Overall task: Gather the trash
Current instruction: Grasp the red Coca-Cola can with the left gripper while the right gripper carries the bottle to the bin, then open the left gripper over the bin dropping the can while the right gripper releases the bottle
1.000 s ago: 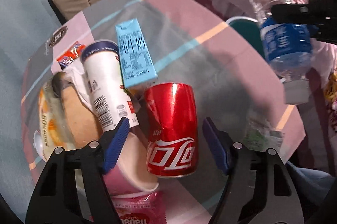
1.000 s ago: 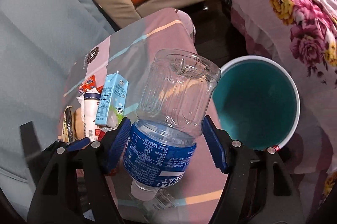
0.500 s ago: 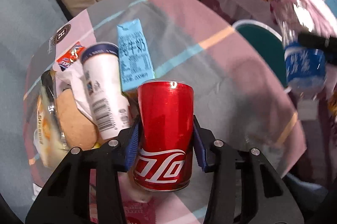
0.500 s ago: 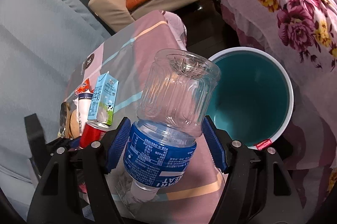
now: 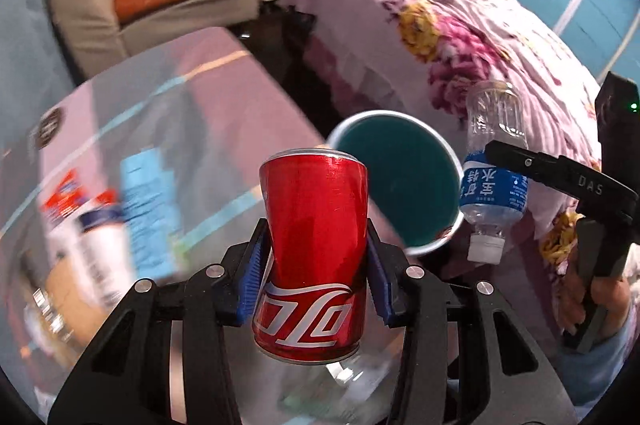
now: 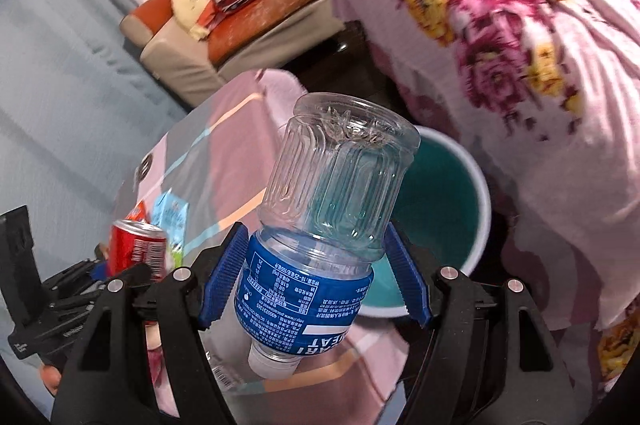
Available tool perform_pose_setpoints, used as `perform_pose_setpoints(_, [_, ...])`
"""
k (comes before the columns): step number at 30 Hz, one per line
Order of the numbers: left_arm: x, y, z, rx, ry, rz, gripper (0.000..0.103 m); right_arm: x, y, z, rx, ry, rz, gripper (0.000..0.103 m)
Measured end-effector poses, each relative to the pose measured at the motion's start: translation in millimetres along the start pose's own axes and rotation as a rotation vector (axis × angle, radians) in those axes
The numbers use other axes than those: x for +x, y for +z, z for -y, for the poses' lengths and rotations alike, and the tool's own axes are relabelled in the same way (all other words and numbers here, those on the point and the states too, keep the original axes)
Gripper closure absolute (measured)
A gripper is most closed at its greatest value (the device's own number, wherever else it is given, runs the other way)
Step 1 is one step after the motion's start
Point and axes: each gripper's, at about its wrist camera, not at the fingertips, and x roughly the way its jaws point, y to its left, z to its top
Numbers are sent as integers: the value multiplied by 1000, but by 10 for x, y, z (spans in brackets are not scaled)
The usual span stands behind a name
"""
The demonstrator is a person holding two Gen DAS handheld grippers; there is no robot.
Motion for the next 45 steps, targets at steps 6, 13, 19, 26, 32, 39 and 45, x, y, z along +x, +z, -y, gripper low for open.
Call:
perform_pose_setpoints(6, [545, 265, 417, 74, -76, -36, 57, 34, 94, 276, 20, -72, -12, 36])
perform_pose_setpoints(13, [1070, 428, 660, 106, -110, -87, 57, 205, 158, 453, 28, -122, -54, 36])
perform_pose_setpoints(19, [1288, 467, 643, 111, -94, -118, 48, 308, 187, 540, 46, -146, -76, 36])
perform_pose_setpoints(26, [1194, 439, 459, 67, -94, -85, 31, 451, 188, 468, 38, -158, -107, 36])
perform_pose_setpoints(32, [991, 421, 289, 32, -100, -37, 23, 571, 173, 377, 30, -164, -129, 36])
perform_pose_setpoints(39, [746, 377, 31, -17, -100, 0, 22, 657, 154, 276, 7, -191, -158, 36])
perform_pose_setpoints(45, [619, 263, -196, -54, -84, 8, 22, 760, 93, 231, 7, -203, -193, 36])
